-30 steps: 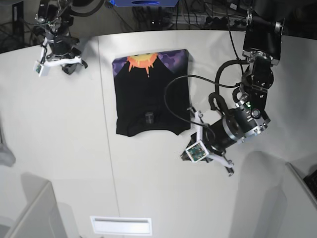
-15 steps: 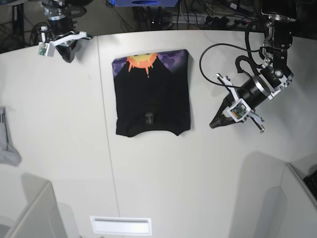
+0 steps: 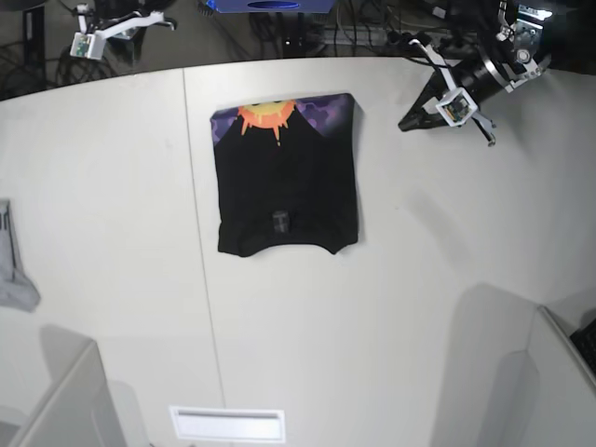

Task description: Fold the T-shirt properly

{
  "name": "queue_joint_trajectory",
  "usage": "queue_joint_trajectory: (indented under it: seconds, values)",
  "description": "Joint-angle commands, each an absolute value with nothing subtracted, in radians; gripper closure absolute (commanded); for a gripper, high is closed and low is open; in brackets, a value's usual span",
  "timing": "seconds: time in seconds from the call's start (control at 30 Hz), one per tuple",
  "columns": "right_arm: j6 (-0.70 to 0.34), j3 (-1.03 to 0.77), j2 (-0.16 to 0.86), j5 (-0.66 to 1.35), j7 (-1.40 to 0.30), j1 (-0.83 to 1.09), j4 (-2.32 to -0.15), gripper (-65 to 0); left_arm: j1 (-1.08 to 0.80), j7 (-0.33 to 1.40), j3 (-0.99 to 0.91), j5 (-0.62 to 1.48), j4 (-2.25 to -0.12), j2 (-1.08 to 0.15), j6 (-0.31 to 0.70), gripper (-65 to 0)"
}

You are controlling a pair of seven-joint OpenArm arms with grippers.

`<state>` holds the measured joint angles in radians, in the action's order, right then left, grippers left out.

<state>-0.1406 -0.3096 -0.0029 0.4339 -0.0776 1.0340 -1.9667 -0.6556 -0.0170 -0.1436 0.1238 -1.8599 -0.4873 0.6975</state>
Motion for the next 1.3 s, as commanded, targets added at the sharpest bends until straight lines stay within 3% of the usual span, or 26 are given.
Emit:
queue_joint_trajectory:
  seconds: [0.0, 0.17, 0.27, 0.53, 1.03, 1.27]
  values:
    - [-0.143, -0.312, 0.001, 0.437, -0.056, 1.073, -1.983, 0.0, -0.69, -0.045, -0.15, 0.125, -1.874, -0.496, 0.698, 0.0]
    - [-0.143, -0.243, 0.007, 0.435, -0.061, 1.168, -1.974, 0.0, -0.816, -0.048, -0.131, -0.015, -1.816, -0.493, 0.698, 0.0]
    - [-0.143, -0.194, 0.008, 0.435, -0.151, 1.19, -1.956, 0.0, -0.862, -0.05, -0.077, -0.022, -1.762, -0.493, 0.698, 0.0]
    - [-0.143, -0.156, 0.01, 0.432, -0.403, 1.049, -1.693, 0.0, -0.86, -0.05, 0.016, -0.031, -1.529, -0.49, 0.698, 0.0]
    - [-0.143, 0.077, 0.162, 0.344, -0.378, 0.783, -1.164, 0.0, -0.633, -0.048, 0.186, -0.024, -0.96, -0.375, 0.694, 0.0]
    - [-0.143, 0.249, 0.246, 0.344, -0.271, 0.651, -0.954, 0.0, -0.555, -0.048, 0.189, -0.03, -0.742, -0.275, 0.607, 0.0]
